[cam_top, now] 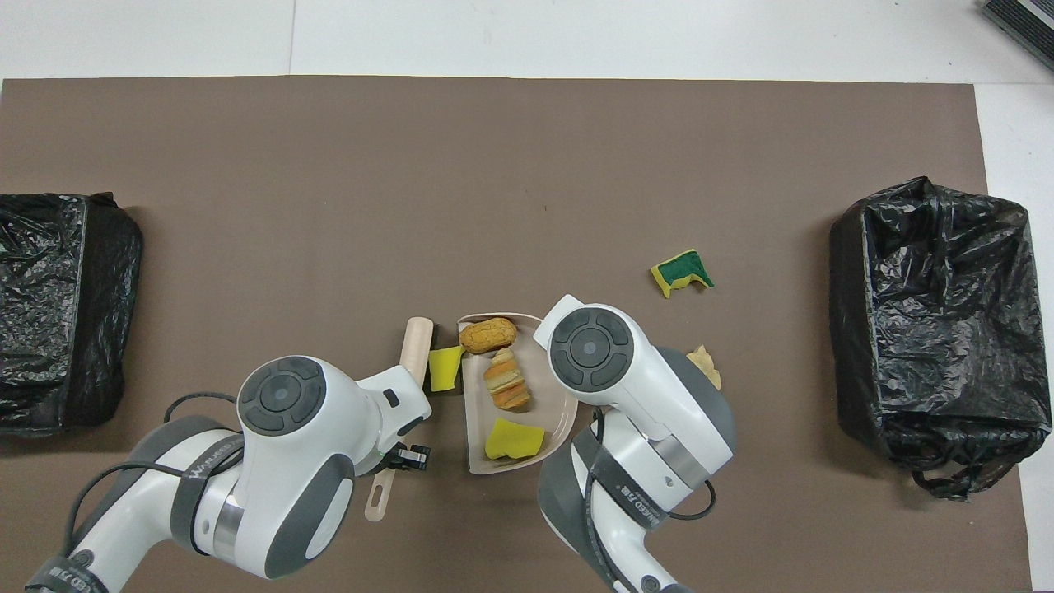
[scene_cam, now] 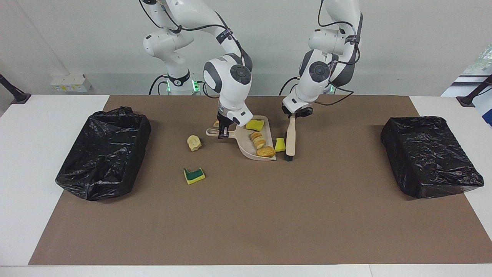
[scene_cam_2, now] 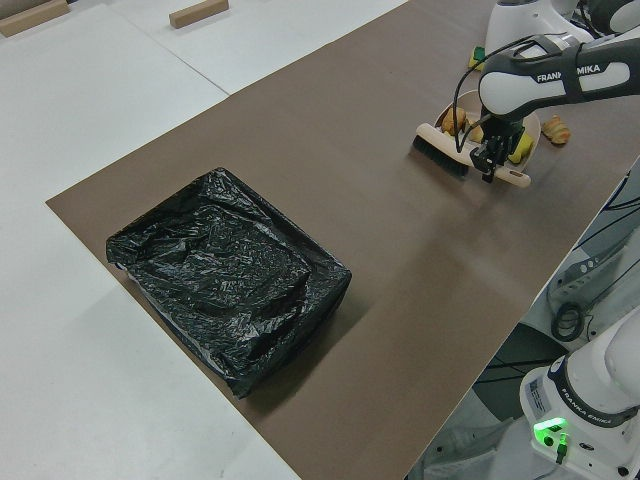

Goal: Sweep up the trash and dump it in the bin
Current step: 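Sweep more pieces into the dustpan with the brush in the left gripper, then carry the loaded dustpan with the right gripper over the black bag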

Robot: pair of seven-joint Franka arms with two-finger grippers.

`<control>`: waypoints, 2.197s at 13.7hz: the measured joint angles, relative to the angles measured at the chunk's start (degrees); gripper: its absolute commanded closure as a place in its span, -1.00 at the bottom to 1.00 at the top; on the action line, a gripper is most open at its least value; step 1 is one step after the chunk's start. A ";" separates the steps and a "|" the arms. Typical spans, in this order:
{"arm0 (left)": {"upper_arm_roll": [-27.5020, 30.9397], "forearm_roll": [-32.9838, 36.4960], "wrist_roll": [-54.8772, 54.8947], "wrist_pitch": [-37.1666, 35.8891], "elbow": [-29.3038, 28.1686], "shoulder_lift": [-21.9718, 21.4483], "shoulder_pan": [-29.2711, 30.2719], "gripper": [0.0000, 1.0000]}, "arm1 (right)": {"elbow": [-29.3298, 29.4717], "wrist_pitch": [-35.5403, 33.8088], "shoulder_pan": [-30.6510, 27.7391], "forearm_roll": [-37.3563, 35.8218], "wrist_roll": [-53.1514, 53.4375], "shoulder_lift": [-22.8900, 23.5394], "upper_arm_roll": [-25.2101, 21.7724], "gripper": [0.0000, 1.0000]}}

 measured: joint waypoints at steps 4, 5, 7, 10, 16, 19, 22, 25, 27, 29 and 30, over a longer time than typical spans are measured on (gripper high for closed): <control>-0.59 -3.47 -4.29 2.35 1.22 -0.07 -8.44 1.00 | -0.14 -0.07 0.00 0.00 0.05 -0.20 0.00 1.00; -0.70 -4.13 -6.26 2.82 1.84 -0.07 -9.79 1.00 | -0.15 -0.16 0.00 0.00 0.10 -0.20 0.00 1.00; -0.76 -4.45 -9.29 2.91 3.96 -0.04 -10.99 1.00 | -0.17 -0.41 -0.03 0.00 0.26 -0.25 -0.04 1.00; 0.11 -4.45 -10.51 -0.87 6.45 -0.14 -10.59 1.00 | -0.33 -0.43 -0.20 -0.03 0.26 -0.28 -0.15 1.00; 1.01 -4.33 -10.60 -9.74 8.64 -3.83 -5.23 1.00 | -0.64 -0.43 -2.67 -0.54 -1.40 -0.90 -0.23 1.00; 1.02 -1.70 -10.73 -10.71 8.51 -4.03 -4.32 1.00 | -0.74 -1.16 -5.21 -0.84 -3.16 -2.73 -0.28 1.00; 1.04 0.49 -12.26 -11.76 8.28 -4.02 -3.19 1.00 | -0.68 -3.76 -8.95 -0.84 -4.74 -7.33 -0.38 1.00; 0.41 2.23 -16.06 -11.72 7.80 -3.77 -3.24 1.00 | -0.70 -4.97 -12.14 -1.01 -5.66 -11.83 -0.57 1.00; 0.19 2.37 -16.75 -11.15 7.79 -3.41 -3.32 1.00 | -0.70 -5.03 -16.47 -1.31 -9.93 -12.75 -0.68 1.00; 0.03 2.40 -18.31 -9.25 7.74 -2.50 -4.15 1.00 | -0.62 -4.26 -22.61 -1.49 -14.84 -12.60 -0.83 1.00; -0.15 2.40 -19.04 -8.10 7.73 -2.02 -4.67 1.00 | -0.26 -3.80 -25.15 -1.53 -17.15 -12.43 -0.94 1.00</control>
